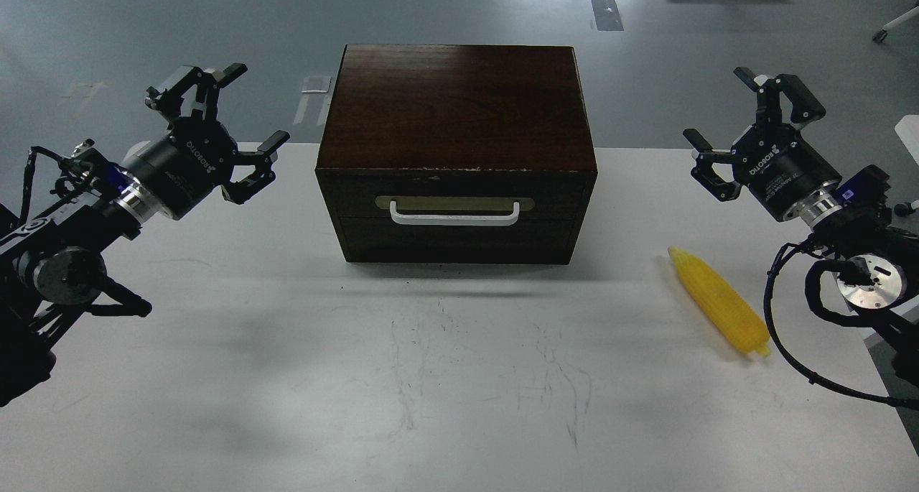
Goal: Put corn in drawer with both arms
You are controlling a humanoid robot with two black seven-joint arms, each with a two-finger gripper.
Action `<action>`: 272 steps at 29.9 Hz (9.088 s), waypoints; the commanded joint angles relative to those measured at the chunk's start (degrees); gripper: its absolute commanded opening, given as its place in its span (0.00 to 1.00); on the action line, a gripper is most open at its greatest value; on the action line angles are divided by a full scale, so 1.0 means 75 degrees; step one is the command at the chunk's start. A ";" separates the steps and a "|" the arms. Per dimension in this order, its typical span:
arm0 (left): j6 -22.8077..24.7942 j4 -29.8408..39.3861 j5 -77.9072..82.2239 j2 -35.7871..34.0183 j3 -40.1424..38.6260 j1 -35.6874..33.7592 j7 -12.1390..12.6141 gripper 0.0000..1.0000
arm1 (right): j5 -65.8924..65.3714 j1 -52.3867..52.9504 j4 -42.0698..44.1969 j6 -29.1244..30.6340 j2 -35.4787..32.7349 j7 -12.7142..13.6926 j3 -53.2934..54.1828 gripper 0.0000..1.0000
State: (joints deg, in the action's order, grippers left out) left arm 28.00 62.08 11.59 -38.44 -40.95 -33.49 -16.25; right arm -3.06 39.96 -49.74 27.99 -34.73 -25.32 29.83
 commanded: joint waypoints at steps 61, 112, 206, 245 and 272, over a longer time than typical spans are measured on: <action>0.0000 0.1742 1.2714 0.2780 0.5470 -0.8179 -0.1566 0.98 | 0.0010 -0.0008 -0.0059 0.0001 -0.0337 0.0001 0.0054 1.00; 0.0000 0.0464 1.3900 0.3415 0.7581 -0.7511 -0.1566 0.98 | 0.0010 -0.0090 -0.0036 0.0001 -0.0431 0.0001 0.0089 1.00; 0.0000 0.2996 0.9794 0.1752 0.5933 -0.8297 -0.1566 0.98 | 0.0022 -0.0196 -0.0094 0.0001 -0.0782 0.0001 0.0148 1.00; 0.0000 -0.0672 -0.0619 -0.0183 0.1569 -0.1523 -0.0634 0.98 | -0.5002 0.0413 -0.0938 0.0001 -0.3232 -0.0358 0.0101 1.00; 0.0000 -0.0661 -0.0619 -0.0195 0.1546 -0.1511 -0.0622 0.98 | -1.2717 0.0542 -0.1478 0.0001 -0.2460 -0.0358 -0.1632 1.00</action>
State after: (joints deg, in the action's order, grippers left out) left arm 28.00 57.14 6.95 -39.93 -29.36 -44.84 -20.96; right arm -97.98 43.86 -62.14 28.00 -54.85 -28.00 18.59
